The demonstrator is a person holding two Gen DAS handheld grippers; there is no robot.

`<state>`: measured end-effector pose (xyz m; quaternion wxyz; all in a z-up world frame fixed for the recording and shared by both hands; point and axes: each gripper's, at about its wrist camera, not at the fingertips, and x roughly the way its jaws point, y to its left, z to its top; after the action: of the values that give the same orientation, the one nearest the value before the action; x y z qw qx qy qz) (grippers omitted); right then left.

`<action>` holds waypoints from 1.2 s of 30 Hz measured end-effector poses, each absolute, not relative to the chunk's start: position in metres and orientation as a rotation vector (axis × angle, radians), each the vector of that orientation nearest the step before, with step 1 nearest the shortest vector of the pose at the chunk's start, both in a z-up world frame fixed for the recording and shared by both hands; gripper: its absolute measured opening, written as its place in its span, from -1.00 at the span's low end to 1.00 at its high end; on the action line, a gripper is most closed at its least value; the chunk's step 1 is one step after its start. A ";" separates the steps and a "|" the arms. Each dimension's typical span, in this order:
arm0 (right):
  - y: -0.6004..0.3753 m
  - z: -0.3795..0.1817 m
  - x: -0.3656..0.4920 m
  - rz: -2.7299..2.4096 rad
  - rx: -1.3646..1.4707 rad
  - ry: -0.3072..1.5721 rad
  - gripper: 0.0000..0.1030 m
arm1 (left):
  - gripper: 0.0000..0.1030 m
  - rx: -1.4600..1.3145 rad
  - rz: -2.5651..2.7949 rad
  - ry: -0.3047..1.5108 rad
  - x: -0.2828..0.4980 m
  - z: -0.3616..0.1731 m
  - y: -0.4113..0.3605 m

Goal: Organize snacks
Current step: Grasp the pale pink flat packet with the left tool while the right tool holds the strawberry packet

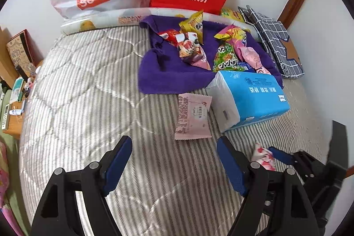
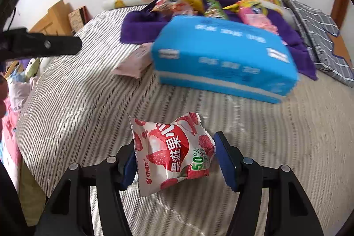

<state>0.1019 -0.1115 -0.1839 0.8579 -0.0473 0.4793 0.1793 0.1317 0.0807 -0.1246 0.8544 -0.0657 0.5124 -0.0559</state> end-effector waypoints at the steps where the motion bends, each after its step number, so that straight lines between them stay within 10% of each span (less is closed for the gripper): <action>1: -0.117 -0.183 0.102 0.366 -0.096 1.003 0.21 | 0.50 -0.135 -0.119 1.084 0.135 -0.128 0.077; 26: -0.241 -0.184 0.135 0.089 0.084 0.967 0.21 | 0.30 -0.095 -0.113 1.156 0.194 -0.182 0.045; 36: -0.242 -0.185 0.132 0.088 0.076 0.971 0.21 | -0.31 -0.004 -0.111 1.130 0.184 -0.179 0.031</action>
<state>0.1325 -0.2421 -0.1845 0.8829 0.0366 0.4662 0.0422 0.1841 0.0314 -0.1789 0.8431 -0.0018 0.5351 -0.0525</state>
